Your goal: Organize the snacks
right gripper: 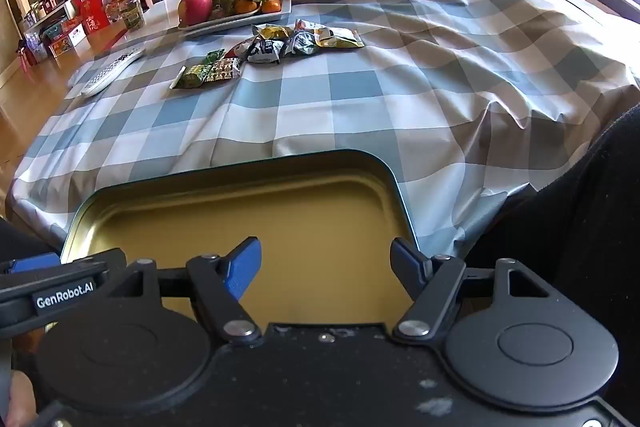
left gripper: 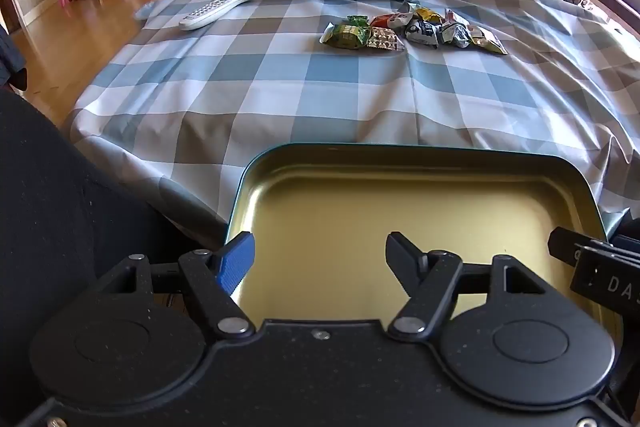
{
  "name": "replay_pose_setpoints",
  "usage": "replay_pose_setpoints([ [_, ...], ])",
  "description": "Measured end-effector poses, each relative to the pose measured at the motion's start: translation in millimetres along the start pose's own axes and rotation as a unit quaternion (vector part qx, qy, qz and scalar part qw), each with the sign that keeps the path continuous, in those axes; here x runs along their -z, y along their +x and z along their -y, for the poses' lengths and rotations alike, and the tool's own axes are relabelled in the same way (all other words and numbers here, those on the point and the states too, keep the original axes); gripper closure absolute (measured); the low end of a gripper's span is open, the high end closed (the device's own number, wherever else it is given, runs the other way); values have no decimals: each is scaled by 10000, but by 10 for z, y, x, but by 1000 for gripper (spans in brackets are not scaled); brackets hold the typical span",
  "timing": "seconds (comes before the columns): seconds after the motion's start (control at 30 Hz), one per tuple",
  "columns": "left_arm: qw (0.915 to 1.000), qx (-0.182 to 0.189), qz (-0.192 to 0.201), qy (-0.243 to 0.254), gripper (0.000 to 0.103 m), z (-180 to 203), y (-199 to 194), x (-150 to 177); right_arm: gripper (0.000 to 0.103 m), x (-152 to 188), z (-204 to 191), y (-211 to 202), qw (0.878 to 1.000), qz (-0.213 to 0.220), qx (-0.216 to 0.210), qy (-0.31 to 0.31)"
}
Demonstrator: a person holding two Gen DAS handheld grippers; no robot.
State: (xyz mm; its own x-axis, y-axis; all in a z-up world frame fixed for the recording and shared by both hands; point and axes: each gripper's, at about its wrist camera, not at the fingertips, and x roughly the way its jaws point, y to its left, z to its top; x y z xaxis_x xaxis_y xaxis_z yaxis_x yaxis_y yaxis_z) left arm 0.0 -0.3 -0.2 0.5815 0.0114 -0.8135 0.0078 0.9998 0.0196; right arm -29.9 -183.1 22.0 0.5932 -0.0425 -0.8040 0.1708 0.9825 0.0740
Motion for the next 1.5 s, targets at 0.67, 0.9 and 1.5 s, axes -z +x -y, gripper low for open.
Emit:
replay_pose_setpoints([
  [0.67, 9999, 81, -15, 125, 30, 30, 5, 15, 29, -5, -5, 29, 10000, -45, 11, -21],
  [0.9, 9999, 80, -12, 147, 30, 43, 0, 15, 29, -5, -12, 32, 10000, -55, 19, -30],
  [1.5, 9996, 83, 52, 251, 30, 79, -32, 11, 29, -7, -21, 20, 10000, -66, 30, -40],
])
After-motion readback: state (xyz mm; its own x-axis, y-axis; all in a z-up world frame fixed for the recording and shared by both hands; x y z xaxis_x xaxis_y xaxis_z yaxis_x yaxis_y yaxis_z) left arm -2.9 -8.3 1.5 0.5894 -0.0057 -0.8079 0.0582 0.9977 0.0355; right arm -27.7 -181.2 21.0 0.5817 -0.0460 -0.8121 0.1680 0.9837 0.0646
